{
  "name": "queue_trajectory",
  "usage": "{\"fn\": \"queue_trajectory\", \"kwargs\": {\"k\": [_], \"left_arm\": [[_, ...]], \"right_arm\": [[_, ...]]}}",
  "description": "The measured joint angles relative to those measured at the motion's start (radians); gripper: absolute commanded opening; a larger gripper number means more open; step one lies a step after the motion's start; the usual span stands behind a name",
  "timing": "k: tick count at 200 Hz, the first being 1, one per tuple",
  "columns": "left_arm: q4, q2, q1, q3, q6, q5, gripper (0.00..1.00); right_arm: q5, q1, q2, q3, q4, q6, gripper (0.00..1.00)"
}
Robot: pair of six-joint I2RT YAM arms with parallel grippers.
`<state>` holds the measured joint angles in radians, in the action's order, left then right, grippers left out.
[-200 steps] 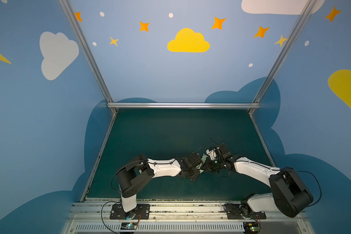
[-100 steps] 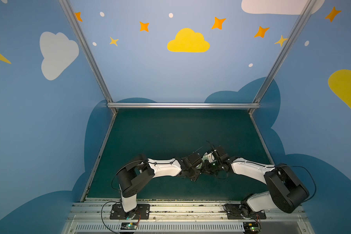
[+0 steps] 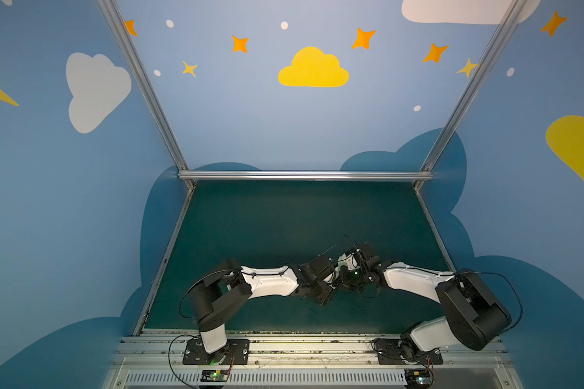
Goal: Fold a paper plane with a square sheet of paper (fold left side to right side)
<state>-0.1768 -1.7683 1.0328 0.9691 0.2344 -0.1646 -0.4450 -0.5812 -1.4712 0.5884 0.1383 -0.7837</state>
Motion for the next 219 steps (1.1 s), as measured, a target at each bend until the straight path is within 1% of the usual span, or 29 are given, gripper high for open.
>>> {"fn": "queue_trajectory", "kwargs": {"k": [25,46,70,83,92,118,137,175,219], "left_arm": [[-0.003,0.0,0.011,0.0,-0.024,0.023,0.57],[-0.007,0.0,0.016,0.0,-0.037,0.041,0.53],[-0.009,0.0,0.017,-0.003,-0.047,0.054,0.43],[-0.009,0.0,0.017,-0.005,-0.055,0.063,0.4],[-0.009,0.0,0.017,-0.006,-0.058,0.067,0.35],[-0.007,-0.001,0.016,-0.01,-0.063,0.076,0.27],[-0.005,-0.001,0.015,-0.012,-0.062,0.081,0.24],[-0.004,-0.001,0.012,-0.013,-0.063,0.085,0.2],[-0.004,-0.001,0.008,-0.014,-0.061,0.083,0.16]], "right_arm": [[0.0,0.0,0.0,0.0,0.0,0.0,0.0],[0.0,0.001,0.0,0.0,0.0,0.001,0.0],[0.0,0.002,0.0,0.0,0.0,0.0,0.0],[0.0,0.002,0.0,0.0,0.0,0.0,0.0],[0.0,0.002,0.0,0.0,0.0,0.0,0.0],[0.0,0.002,0.0,0.0,0.0,0.001,0.0],[-0.001,0.002,0.0,0.0,0.0,0.003,0.0],[-0.012,0.002,0.002,0.0,0.0,0.004,0.0],[-0.017,0.002,0.048,0.0,0.001,0.003,0.0]]}}
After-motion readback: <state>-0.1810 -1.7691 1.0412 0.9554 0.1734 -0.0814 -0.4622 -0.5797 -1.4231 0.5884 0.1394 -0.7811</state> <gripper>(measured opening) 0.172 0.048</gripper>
